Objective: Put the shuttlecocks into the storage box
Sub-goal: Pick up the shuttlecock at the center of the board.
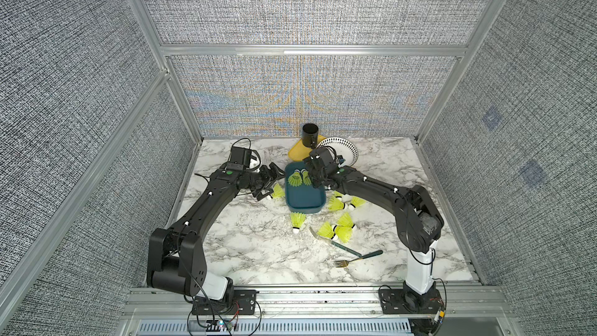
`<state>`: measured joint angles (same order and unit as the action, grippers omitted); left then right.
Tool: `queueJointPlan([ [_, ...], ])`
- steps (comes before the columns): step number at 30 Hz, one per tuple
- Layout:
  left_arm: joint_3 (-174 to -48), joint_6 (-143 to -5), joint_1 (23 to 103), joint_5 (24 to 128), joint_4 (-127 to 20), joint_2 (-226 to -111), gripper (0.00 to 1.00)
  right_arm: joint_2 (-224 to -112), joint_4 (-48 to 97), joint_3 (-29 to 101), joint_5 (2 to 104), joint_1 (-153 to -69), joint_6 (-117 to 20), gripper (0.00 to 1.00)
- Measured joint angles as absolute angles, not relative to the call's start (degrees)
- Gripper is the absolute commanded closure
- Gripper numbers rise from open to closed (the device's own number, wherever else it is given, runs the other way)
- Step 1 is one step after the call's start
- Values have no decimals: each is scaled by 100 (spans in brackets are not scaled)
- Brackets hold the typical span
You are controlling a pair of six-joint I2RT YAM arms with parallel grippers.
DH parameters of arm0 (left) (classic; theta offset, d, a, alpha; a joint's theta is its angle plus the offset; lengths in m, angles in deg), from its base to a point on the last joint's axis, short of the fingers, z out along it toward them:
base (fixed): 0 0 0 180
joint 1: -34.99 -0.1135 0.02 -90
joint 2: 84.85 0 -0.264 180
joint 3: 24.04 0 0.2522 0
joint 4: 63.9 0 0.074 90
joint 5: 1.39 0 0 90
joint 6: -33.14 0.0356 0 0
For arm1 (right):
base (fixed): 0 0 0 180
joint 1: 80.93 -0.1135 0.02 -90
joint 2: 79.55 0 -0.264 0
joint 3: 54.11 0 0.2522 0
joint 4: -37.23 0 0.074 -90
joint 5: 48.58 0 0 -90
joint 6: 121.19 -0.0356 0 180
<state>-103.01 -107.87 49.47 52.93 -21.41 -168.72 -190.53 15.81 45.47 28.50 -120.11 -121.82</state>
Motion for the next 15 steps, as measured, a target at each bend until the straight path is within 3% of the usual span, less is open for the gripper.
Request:
queueJointPlan([
  [9, -10214, -10736, 5172, 5356, -1964, -16638, 8, -17872, 1227, 3990, 2432, -11838, -10969, 19],
  [15, -10268, -10461, 5731, 5229, -1955, -16658, 18, -17140, 759, 3754, 2266, -11753, -9664, 23],
])
